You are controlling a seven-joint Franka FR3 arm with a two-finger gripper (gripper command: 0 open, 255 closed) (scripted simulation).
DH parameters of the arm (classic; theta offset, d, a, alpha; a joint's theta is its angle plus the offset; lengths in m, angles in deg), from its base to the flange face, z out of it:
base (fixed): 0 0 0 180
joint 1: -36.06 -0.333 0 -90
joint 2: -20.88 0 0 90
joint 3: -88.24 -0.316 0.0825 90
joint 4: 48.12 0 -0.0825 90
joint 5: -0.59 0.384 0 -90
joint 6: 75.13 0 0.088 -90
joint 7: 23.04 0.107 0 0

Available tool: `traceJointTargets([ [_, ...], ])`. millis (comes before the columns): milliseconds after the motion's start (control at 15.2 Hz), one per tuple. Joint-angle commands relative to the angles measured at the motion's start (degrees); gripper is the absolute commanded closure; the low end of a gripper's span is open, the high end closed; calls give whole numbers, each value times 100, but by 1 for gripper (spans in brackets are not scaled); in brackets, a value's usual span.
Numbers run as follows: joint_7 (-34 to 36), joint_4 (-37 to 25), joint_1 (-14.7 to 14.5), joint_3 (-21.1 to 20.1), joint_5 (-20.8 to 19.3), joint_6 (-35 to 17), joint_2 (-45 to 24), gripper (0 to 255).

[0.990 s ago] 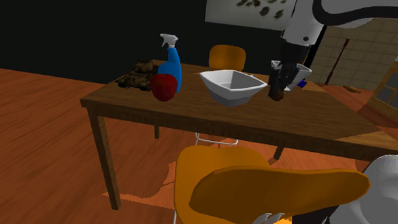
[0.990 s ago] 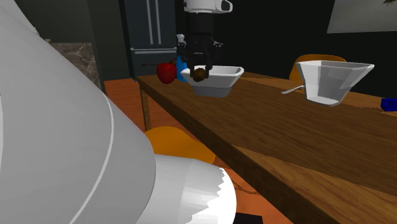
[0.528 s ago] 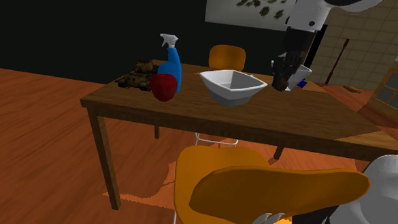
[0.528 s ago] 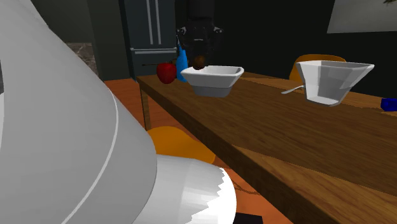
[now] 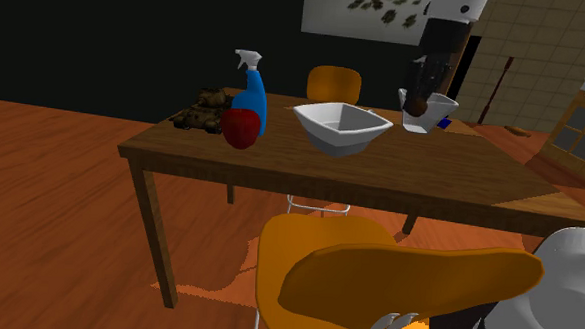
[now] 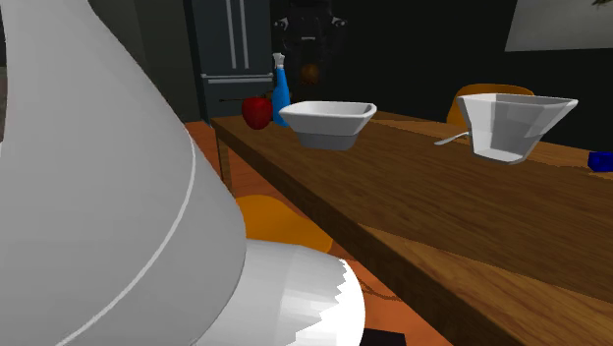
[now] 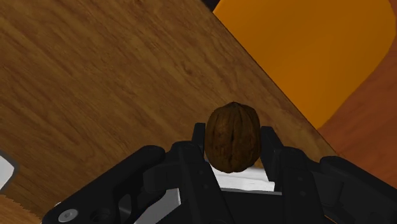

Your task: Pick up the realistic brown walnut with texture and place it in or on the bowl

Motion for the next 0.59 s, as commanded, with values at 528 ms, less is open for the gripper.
traceJointTargets([
  [528, -155, -1977, 2, 132, 49, -187, -2170, 255],
])
